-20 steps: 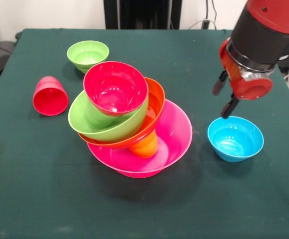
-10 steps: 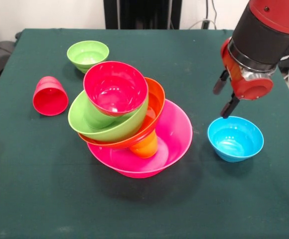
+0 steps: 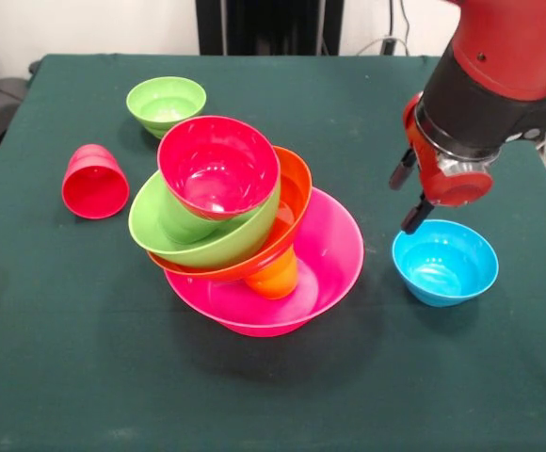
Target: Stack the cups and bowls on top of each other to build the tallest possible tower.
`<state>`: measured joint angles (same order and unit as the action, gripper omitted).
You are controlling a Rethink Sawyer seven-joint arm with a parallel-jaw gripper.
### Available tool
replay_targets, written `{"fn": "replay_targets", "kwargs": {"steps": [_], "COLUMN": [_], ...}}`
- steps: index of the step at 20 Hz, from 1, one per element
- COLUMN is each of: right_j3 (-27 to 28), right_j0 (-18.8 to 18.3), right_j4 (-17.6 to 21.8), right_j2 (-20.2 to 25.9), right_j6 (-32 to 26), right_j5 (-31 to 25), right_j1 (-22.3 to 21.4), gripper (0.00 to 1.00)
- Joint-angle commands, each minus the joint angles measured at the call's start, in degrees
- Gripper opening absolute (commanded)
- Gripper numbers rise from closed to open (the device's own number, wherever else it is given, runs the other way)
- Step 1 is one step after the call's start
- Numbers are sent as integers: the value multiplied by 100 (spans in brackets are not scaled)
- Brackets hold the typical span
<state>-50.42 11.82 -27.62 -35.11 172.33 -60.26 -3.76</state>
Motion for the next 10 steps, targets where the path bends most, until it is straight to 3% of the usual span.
{"fn": "replay_targets", "kwargs": {"steps": [1,10], "right_j3": [-256,-110], "right_j0": [-2,119], "right_j4": [144,-56], "right_j2": [478,529], "right_j6": [604,904], "right_j5": [273,196], "right_j1": [172,273], "gripper": [100,100]}}
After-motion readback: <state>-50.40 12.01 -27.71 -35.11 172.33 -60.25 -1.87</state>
